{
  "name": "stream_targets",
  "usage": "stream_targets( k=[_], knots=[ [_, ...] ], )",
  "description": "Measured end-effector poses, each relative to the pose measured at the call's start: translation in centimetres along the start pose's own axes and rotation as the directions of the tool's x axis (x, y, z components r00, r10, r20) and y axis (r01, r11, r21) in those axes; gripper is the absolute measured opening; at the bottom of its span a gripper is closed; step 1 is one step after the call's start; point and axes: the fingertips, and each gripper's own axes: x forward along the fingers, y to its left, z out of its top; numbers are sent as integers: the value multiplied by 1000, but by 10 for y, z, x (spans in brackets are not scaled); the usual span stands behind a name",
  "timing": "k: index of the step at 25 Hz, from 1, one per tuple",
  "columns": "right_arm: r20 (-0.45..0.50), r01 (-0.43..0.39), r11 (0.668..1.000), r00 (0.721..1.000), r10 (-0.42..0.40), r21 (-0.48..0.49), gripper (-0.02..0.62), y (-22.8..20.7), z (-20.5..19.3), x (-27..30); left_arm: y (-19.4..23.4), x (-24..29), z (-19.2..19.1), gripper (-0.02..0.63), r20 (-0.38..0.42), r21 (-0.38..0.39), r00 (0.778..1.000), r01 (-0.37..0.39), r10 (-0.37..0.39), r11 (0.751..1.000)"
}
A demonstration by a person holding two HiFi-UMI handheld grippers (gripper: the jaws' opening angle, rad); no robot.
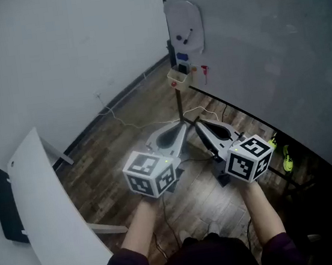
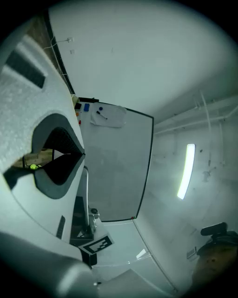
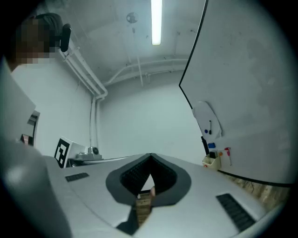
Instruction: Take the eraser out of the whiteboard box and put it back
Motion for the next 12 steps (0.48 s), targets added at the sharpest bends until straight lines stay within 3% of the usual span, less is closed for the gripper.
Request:
stream_targets(
  k=[12],
  knots=[
    [5, 6, 1000, 1000, -6, 0, 3, 6, -4, 0, 1, -9, -3, 6, 0, -4, 1000, 6, -6, 1000]
  ],
)
